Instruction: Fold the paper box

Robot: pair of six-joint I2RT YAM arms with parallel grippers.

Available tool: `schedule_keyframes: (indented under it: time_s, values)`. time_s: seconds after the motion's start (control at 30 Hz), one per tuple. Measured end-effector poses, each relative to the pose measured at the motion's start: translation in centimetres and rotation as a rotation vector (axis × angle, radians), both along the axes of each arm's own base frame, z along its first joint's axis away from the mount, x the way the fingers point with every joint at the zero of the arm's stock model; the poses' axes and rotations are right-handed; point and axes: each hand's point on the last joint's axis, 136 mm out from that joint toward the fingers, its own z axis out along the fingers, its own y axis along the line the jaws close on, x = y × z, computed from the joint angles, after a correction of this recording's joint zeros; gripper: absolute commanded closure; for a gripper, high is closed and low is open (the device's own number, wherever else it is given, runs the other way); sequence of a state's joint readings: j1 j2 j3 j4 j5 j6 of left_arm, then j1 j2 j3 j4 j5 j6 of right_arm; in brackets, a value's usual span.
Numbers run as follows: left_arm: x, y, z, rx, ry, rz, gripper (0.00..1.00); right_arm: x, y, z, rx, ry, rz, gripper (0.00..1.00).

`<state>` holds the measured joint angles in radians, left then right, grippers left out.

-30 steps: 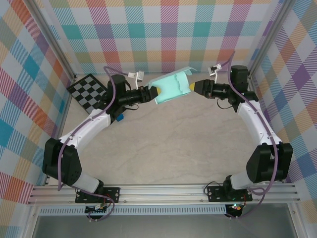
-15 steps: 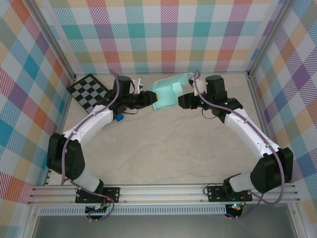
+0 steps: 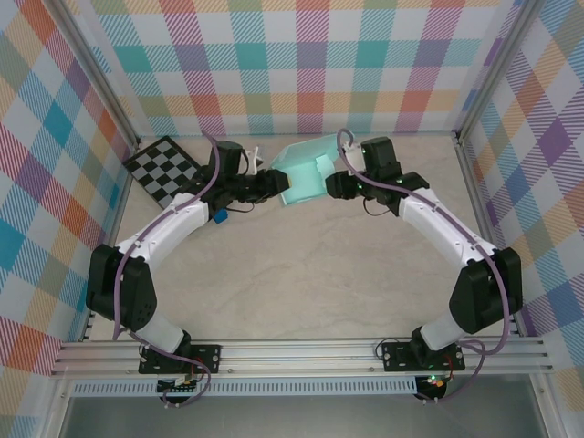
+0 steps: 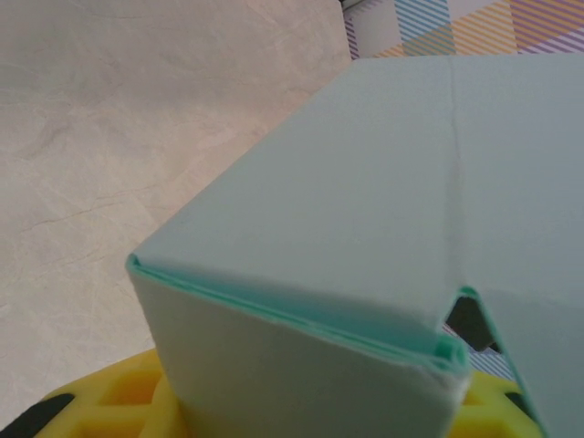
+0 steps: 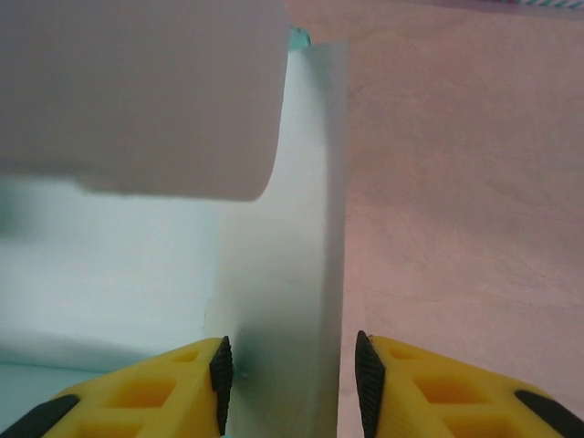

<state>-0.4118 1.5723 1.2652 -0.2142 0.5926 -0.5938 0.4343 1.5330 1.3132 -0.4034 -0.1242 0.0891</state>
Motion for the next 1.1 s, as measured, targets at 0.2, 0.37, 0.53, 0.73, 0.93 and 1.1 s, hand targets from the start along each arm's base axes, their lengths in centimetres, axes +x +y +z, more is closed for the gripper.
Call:
schedule_keyframes:
  time_s: [0.2,0.37,0.53,0.73,0.93,1.1]
  values:
    - [-0.1,0.0,-0.8,0.008,0.04,0.007,0.62,1.2,-0.2,-0.2,-0.079,-0.034,-0.065,0.57]
    - [-0.2,0.4,-1.7,0.035,0.084,0.025,0.63,1.5,-0.4,-0.3,-0.083,-0.048,-0.083,0.49]
    - [-0.2,0.9,-3.4,0.076,0.147,0.056,0.63,-0.5,-2.3,-1.1,-0.012,-0.019,-0.073,0.44]
    - [-0.1,1.1,-5.0,0.1,0.205,0.076,0.62,-3.1,-1.8,2.0,0.099,-0.016,0.046,0.59]
    - [-0.1,1.0,-5.1,0.102,0.228,0.079,0.63,-3.6,2.6,3.5,0.134,0.009,0.225,0.59]
    - [-0.1,1.0,-5.1,0.1,0.233,0.079,0.63,-1.9,4.7,2.2,0.078,0.032,0.258,0.59]
